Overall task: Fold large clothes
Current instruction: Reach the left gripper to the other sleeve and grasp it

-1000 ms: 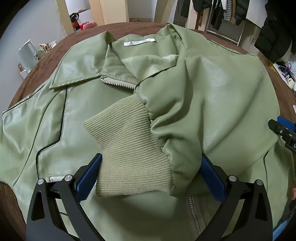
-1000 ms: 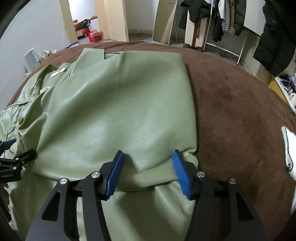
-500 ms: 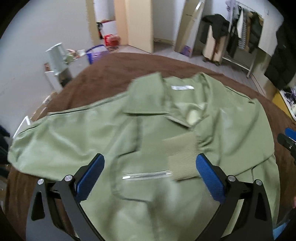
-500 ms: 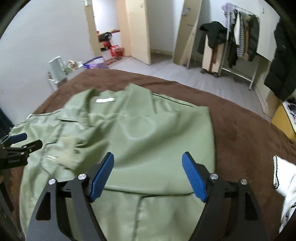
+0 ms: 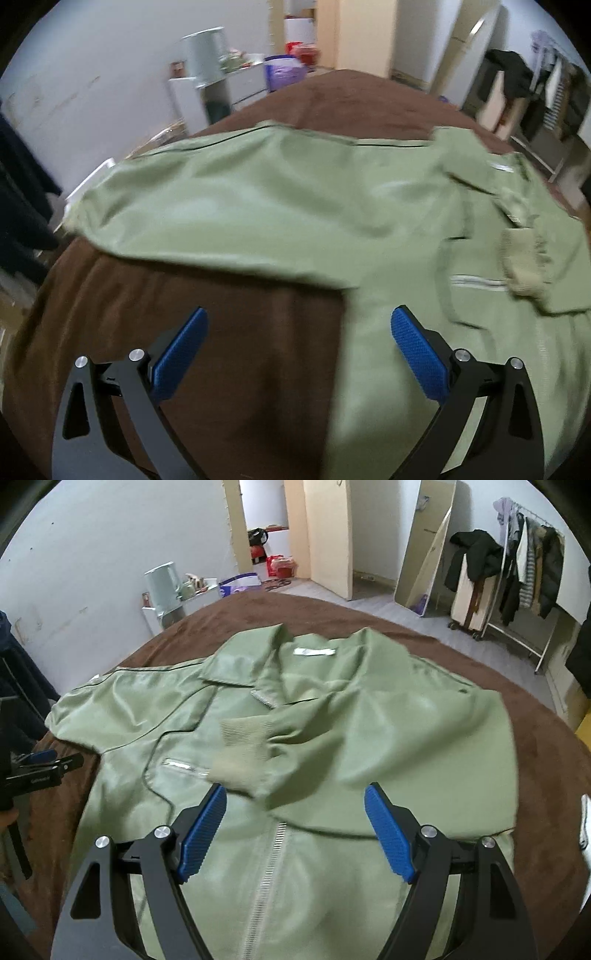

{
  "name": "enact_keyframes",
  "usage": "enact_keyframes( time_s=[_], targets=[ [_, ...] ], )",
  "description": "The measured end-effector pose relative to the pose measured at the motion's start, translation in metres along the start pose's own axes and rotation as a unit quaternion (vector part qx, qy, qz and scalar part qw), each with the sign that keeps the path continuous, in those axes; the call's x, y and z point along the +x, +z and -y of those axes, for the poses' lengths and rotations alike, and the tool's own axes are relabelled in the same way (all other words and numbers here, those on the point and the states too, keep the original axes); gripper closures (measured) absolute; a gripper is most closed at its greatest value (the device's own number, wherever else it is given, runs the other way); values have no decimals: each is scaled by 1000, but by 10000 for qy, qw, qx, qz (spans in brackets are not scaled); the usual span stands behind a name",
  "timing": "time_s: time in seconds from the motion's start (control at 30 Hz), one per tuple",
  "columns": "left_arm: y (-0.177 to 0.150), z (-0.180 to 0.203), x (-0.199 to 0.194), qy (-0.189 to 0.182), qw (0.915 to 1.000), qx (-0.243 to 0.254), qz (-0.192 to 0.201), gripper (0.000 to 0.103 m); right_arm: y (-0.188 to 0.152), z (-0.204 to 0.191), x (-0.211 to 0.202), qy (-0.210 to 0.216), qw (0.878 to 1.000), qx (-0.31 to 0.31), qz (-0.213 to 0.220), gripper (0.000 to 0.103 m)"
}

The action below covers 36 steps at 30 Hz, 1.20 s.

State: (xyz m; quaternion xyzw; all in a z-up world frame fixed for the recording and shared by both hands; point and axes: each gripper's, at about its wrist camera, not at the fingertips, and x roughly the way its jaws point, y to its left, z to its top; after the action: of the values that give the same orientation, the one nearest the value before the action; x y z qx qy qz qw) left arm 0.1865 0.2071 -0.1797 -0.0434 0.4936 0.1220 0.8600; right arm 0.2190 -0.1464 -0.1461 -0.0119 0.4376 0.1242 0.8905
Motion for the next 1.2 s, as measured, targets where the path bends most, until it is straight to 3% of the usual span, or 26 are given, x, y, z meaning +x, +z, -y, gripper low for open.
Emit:
enact_keyframes(
  time_s=[0.2, 0.43, 0.63, 1.1, 1.2],
  targets=[
    [6, -78, 21, 42, 9984, -546, 162, 6, -4, -32, 14, 108, 9998, -131, -41, 24],
    [27, -125, 50, -69, 9978, -589, 290, 6, -14, -60, 31, 204, 9996, -196, -29, 24],
    [36, -130, 67, -27, 9997, -167, 196, 6, -26, -75, 41, 295, 9991, -286, -117, 24],
    [38, -142, 88, -546, 9966, -284, 548, 6, -36, -93, 67, 437, 9970, -565, -289, 23],
    [35, -139, 79, -461, 9969, -186, 612, 7, -39, -100, 69, 496, 9963, -611, -340, 23]
  ],
)
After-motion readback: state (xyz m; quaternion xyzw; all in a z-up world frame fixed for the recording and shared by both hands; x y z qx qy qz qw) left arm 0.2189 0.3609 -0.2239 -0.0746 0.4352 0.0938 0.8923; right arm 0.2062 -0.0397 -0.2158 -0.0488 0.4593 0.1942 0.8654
